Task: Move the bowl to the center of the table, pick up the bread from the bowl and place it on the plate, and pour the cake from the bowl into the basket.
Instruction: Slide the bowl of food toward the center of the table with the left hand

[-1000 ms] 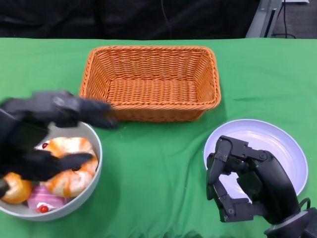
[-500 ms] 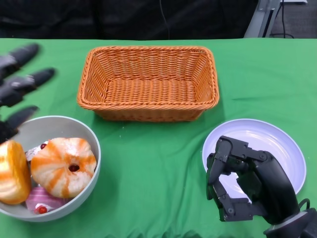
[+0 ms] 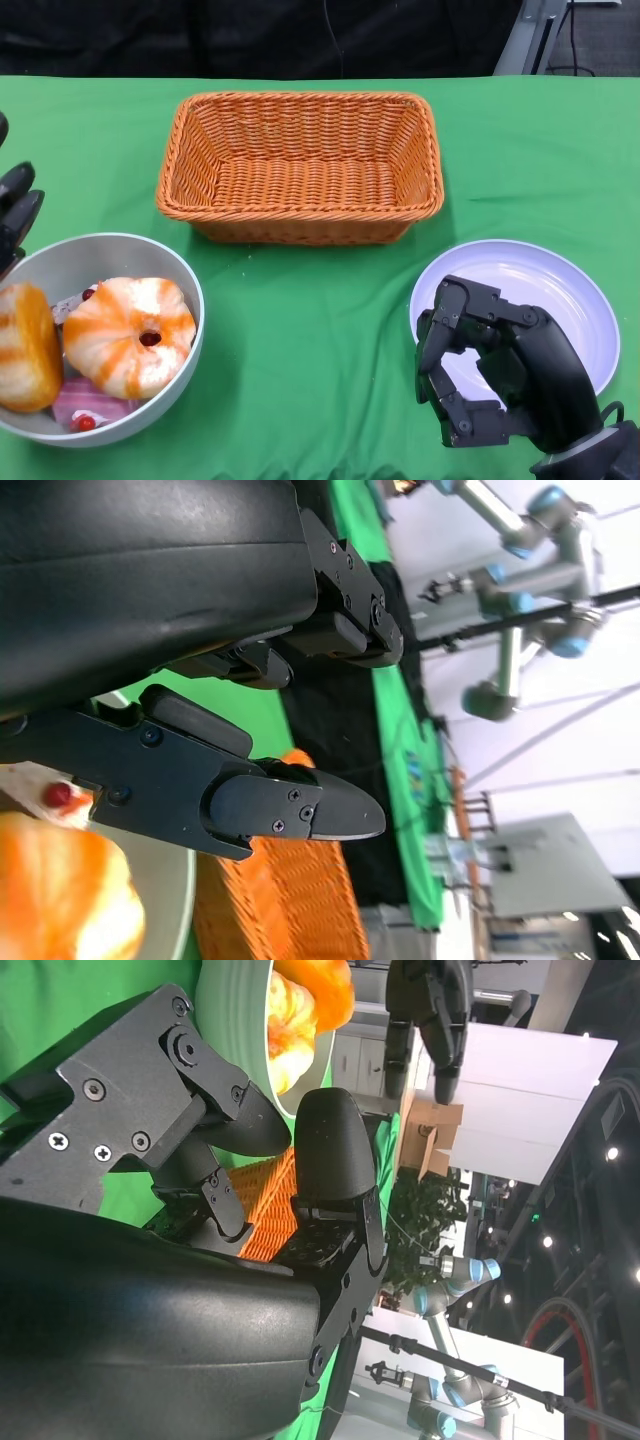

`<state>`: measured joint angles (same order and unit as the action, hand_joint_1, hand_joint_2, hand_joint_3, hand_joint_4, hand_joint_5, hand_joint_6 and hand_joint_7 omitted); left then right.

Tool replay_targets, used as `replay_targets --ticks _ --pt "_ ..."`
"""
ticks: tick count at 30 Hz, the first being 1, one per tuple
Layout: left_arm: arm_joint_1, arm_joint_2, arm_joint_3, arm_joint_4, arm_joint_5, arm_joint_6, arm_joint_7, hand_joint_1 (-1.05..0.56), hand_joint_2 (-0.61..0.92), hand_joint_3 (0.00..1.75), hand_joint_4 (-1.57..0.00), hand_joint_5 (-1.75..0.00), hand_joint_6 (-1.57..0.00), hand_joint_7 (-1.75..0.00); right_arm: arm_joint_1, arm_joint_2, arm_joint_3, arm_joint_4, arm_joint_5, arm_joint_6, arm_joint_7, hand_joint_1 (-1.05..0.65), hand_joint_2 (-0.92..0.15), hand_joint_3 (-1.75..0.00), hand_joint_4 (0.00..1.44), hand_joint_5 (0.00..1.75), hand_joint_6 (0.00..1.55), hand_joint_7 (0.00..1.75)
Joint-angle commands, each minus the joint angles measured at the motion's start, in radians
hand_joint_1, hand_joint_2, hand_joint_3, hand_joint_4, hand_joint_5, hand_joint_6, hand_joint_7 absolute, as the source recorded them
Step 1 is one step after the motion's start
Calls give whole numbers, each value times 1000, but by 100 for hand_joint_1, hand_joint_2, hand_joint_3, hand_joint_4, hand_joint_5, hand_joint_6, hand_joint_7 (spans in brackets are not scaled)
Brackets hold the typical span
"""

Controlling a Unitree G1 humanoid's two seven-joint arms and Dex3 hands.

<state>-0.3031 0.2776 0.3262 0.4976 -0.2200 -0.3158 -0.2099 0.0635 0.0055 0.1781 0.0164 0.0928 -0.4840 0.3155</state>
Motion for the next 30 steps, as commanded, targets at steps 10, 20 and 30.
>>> replay_targets --ticks 10,20,30 --pt "-29 61 -24 153 160 -93 126 -66 92 46 -48 -2 -40 -1 -2 -8 -2 -3 2 -1 -1 -9 -43 -134 88 175 69 166" --pt "-43 114 -75 256 274 -164 183 -68 92 44 -54 -4 -43 -2 -3 -6 -1 2 1 -13 -2 -9 -42 -136 87 175 68 166" --pt "-65 180 -156 374 329 -254 145 -69 92 44 -58 -4 -47 -2 -3 -6 1 -1 2 -8 -1 -10 -42 -136 88 175 68 166"
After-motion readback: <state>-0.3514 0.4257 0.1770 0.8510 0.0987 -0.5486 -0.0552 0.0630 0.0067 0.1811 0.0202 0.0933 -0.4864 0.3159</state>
